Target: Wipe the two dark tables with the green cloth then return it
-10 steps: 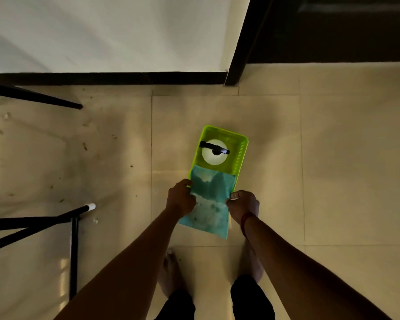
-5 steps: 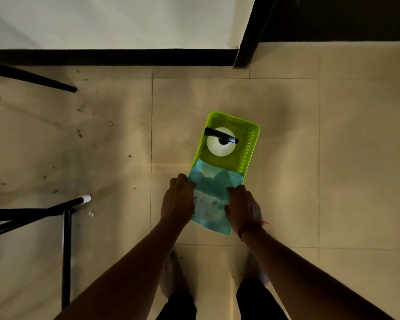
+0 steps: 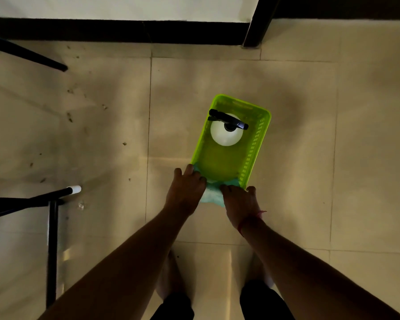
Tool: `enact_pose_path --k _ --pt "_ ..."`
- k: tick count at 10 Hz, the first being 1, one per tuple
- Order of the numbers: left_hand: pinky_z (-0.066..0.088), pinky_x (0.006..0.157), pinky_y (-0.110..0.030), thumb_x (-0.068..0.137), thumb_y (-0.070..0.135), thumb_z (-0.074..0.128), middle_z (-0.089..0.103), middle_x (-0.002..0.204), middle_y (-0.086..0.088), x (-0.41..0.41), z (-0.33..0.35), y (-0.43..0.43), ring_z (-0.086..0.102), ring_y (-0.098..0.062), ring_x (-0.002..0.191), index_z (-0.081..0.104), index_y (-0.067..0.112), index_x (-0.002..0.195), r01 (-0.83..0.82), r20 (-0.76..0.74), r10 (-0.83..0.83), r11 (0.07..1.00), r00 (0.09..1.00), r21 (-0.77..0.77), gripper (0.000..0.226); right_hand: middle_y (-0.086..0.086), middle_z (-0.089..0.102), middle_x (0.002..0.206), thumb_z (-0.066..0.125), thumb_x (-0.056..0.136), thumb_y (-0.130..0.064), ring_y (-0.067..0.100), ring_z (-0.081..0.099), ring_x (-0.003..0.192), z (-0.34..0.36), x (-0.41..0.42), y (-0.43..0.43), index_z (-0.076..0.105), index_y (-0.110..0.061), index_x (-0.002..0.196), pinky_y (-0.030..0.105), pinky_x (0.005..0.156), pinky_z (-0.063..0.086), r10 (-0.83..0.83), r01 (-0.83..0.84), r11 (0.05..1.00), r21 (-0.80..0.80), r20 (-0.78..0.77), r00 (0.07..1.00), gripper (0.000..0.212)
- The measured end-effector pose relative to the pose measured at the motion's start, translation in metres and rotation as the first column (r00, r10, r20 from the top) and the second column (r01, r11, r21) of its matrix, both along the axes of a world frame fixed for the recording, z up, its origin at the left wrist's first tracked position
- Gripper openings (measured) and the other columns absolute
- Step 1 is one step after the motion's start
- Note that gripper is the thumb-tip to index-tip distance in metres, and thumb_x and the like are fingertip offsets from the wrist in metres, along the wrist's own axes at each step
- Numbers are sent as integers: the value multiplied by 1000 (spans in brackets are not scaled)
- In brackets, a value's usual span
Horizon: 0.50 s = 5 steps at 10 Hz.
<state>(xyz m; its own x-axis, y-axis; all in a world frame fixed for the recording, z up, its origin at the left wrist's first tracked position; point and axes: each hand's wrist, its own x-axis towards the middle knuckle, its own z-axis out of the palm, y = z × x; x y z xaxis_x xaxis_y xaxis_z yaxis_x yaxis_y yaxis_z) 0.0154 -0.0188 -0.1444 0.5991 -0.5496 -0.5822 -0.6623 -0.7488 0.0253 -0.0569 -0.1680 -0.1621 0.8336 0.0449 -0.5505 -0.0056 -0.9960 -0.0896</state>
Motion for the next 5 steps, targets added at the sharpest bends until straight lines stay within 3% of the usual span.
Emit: enact_pose_path --k 1,2,3,4,5 --pt "38 83 -43 82 9 56 63 103 -4 4 -1 -2 41 -31 117 63 15 108 -29 -12 29 999 1000 -41 28 3 70 90 54 77 -8 26 67 80 5 8 -2 60 -18 107 42 85 39 -63 69 994 87 -63 996 32" --pt "38 85 -44 83 7 55 63 117 -3 7 5 1 41 -30 120 59 17 120 -28 -34 25 996 999 -80 39 2 65 110 54 81 -14 26 63 100 17 15 -5 51 -20 120 44 97 32 -90 107 988 113 -145 985 40" --pt "37 93 -48 87 9 53 50 142 -7 10 18 4 38 -31 130 45 17 139 -66 -64 59 991 996 -117 53 1 60 122 57 83 -24 23 57 113 34 22 -10 45 -20 127 45 97 33 -125 147 980 137 -160 979 46" --pt "35 100 -49 90 19 52 33 155 -7 19 55 6 32 -30 137 31 20 149 -168 -60 162 979 985 -114 62 3 52 132 55 85 -30 23 49 120 73 34 -14 39 -16 133 42 96 38 -147 170 968 183 -134 980 53" --pt "30 107 -53 93 28 49 22 160 -7 26 94 9 23 -29 144 23 22 153 -289 11 293 948 956 -135 65 9 43 139 54 87 -33 27 41 127 113 49 -16 32 -11 139 43 94 42 -136 135 966 219 -10 991 61"
